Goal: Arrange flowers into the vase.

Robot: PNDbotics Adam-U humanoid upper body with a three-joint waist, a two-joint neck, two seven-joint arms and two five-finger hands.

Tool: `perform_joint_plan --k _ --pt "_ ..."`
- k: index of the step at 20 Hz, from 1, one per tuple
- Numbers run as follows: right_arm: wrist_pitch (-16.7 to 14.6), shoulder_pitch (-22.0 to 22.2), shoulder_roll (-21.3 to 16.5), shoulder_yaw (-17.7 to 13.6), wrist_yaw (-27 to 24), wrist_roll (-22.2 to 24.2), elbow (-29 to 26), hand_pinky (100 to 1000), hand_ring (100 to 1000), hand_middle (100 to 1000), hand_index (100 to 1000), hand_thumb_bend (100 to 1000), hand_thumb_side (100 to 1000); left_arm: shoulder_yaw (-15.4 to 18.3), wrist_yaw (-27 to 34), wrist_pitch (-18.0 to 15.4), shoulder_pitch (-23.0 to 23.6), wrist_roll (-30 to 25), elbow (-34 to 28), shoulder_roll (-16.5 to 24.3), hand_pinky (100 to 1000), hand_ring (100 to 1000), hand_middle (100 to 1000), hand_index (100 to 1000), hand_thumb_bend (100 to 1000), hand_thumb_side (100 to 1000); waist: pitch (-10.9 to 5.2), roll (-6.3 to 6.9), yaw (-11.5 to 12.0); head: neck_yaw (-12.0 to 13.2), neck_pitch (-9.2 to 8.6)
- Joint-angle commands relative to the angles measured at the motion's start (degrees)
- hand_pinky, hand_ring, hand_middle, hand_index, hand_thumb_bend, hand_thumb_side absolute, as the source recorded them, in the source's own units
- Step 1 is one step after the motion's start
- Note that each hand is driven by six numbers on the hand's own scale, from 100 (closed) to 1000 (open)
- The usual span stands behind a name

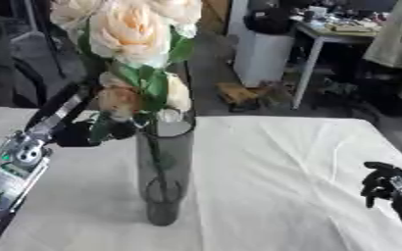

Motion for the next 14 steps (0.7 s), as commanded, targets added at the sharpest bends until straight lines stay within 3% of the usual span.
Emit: perform_joint_plan --k 1,10,14 --pt "-4.0 -0.5 -1.7 -0.5 0.0 3.8 -0.8 316 473 505 800 100 756 1.2 0.8 0.0 -0.2 0.5 -1.7 1.6 788 896 687 797 1000 774 -0.47 0.17 0.0 -0.2 -0.56" --pt "-4.0 -0.4 -1.9 -0.6 0.0 3.6 -0.8 316 473 504 800 100 759 4.3 3.2 0.8 3.1 3.0 -3.8 2.6 785 902 675 798 1000 676 -0.33 0.31 0.2 -0.4 -0.63" --pt "-3.9 -0.3 -1.9 -0.7 0.0 3.5 -0.9 316 473 504 800 100 759 5.9 4.0 1.1 4.5 5.2 -4.6 2.8 783 902 673 798 1000 673 -0.3 0.4 0.2 -0.5 -0.65"
